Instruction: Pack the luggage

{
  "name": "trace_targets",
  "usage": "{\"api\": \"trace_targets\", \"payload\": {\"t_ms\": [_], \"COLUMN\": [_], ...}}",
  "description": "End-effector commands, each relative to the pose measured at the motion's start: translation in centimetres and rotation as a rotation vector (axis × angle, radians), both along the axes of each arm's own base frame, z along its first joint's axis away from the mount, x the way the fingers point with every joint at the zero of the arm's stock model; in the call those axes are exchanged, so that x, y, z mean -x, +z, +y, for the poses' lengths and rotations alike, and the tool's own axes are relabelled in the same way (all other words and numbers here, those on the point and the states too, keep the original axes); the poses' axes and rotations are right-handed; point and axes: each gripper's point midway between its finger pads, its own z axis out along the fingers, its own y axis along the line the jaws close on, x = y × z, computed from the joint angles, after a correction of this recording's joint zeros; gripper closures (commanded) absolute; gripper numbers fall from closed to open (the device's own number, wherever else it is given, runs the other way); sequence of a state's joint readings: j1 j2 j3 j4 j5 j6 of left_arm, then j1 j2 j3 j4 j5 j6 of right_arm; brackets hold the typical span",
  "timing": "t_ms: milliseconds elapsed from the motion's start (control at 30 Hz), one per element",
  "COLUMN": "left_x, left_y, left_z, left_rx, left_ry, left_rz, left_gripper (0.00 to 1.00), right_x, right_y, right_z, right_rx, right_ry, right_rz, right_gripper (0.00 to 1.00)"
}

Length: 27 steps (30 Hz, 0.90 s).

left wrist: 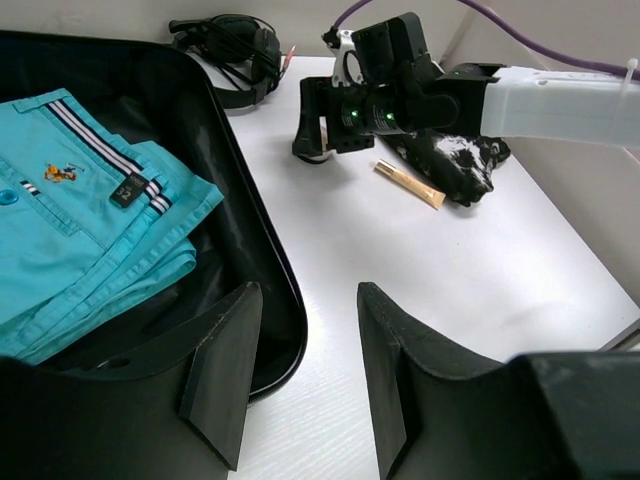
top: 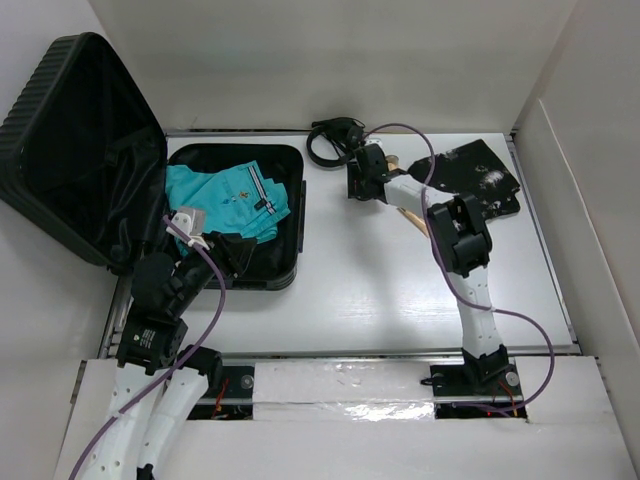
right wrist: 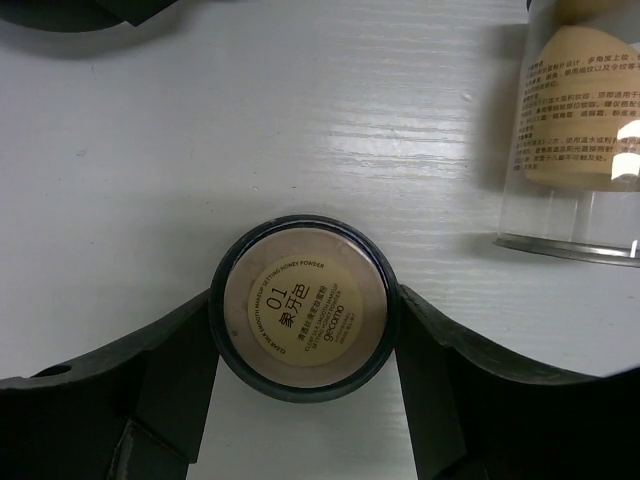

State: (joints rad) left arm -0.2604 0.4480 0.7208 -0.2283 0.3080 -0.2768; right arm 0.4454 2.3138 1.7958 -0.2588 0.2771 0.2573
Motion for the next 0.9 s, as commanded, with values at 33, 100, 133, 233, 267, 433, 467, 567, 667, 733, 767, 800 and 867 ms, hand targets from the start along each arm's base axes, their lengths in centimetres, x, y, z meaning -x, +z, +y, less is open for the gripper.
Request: {"api": "trace_targets", "payload": {"t_ms": [33,100,133,233,267,433,467,567,667,733,767,800,867], "left_x": [0.2,0.2,0.1,0.0,0.0,-0.2,-0.2,-0.4,-0.4,-0.3,-0.4,-0.3,-0.2], "left_y": [2.9,2.9,2.8,2.9,2.9,2.9,2.9,2.9,2.8,2.9,2.8,2.9,3.0], "left_z": [0.3,0.3,0.3,0.4,0.5,0.8,0.8,1.1,1.1,1.1,1.1,1.0,1.0], "left_rx": [0.012,0.012,0.012,0.013,0.014,0.016,0.015,0.015,0.014,0.013,0.013,0.014,0.015], "left_ry": [0.011,0.011,0.012,0.020,0.028,0.047,0.048,0.065,0.065,0.065,0.065,0.062,0.057], "left_rz": [-0.087,-0.087,-0.085,-0.086,-0.087,-0.084,-0.084,-0.081,-0.078,-0.080,-0.078,-0.081,-0.084], "left_gripper": [0.60,0.60,0.60,0.60,0.60,0.60,0.60,0.60,0.59,0.59,0.59,0.59,0.59], "right_x": [-0.6,0.9,1.5,3.3,4.6,10.1,11.3,12.8,10.7,7.1,5.9,4.4,0.7], "right_y": [5.5,9.1,10.3,14.6,15.6,20.3,19.1,22.3,23.3,23.4,22.2,21.6,20.3], "right_z": [1.3,1.3,2.1,4.5,6.9,17.2,18.9,22.8,20.6,16.0,13.2,10.8,3.8], "right_rx": [-0.026,-0.025,-0.016,-0.052,-0.081,-0.144,-0.140,-0.135,-0.144,-0.160,-0.134,-0.120,-0.089], "right_ry": [0.041,0.053,0.083,0.189,0.268,0.559,0.616,0.714,0.650,0.531,0.449,0.373,0.175], "right_rz": [-0.169,-0.249,-0.270,-0.309,-0.316,-0.375,-0.356,-0.408,-0.430,-0.438,-0.427,-0.430,-0.422], "right_gripper": [0.46,0.48,0.48,0.48,0.48,0.39,0.28,0.05,0.00,0.01,0.11,0.23,0.77]}}
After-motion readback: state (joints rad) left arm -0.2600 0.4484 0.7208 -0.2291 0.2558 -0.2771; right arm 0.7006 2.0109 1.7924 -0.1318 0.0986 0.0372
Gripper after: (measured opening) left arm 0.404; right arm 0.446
